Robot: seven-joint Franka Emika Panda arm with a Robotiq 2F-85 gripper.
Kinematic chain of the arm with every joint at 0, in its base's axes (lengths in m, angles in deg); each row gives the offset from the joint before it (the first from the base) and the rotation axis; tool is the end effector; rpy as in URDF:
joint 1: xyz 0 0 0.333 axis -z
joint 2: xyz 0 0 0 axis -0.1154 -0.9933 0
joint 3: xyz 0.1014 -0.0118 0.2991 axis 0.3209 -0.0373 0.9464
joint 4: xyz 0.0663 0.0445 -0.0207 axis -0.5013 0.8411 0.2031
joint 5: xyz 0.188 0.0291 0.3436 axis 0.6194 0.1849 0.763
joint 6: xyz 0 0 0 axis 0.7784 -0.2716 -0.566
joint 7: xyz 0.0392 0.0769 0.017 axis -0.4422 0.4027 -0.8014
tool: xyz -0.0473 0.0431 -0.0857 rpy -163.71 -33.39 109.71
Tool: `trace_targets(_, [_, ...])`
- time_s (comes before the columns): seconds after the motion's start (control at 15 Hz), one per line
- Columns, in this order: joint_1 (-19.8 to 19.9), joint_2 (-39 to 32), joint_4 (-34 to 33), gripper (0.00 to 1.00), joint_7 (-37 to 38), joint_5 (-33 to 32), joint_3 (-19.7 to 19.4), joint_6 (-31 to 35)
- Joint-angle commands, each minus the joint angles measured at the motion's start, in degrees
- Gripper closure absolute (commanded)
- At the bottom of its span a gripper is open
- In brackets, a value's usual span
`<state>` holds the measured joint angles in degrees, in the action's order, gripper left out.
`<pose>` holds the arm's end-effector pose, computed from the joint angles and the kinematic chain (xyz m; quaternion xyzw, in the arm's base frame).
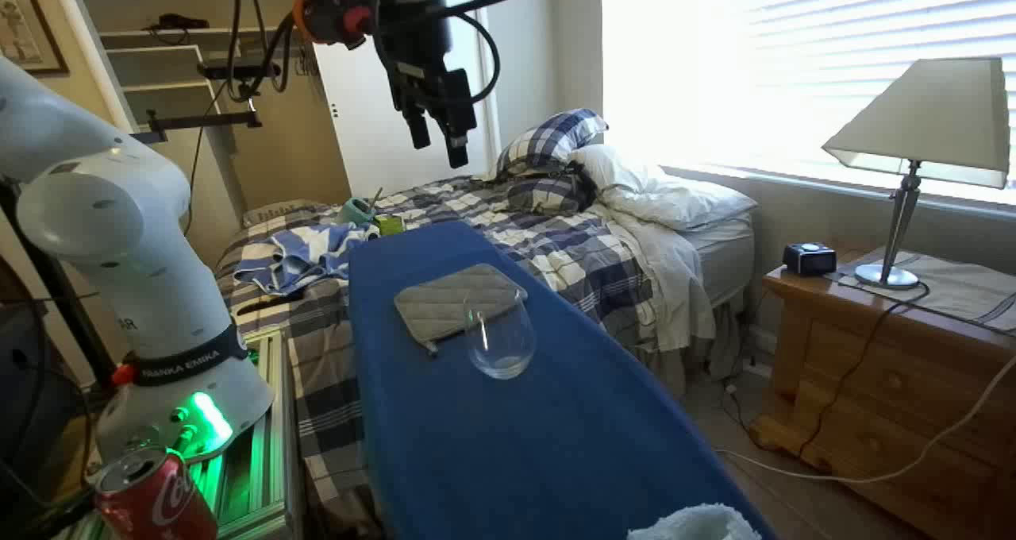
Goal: Put the mat on the cup
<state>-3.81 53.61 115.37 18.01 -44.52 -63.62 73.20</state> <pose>0.3349 -0.1928 0.5010 -0.9924 -0.0597 -0.0631 0.0866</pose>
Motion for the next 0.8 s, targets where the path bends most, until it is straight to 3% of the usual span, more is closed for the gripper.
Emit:
trace_targets(0.0, [1.6, -0.5, -0.1, 0.0, -0.8, 0.9, 1.3, -0.1])
trace_targets(0.47, [1.6, -0.5, -0.1, 0.0, -0.8, 0.9, 1.3, -0.1])
trace_targets(0.73, [0.2, -7.9, -8.7, 0.0, -4.3, 6.2, -3.7, -3.5])
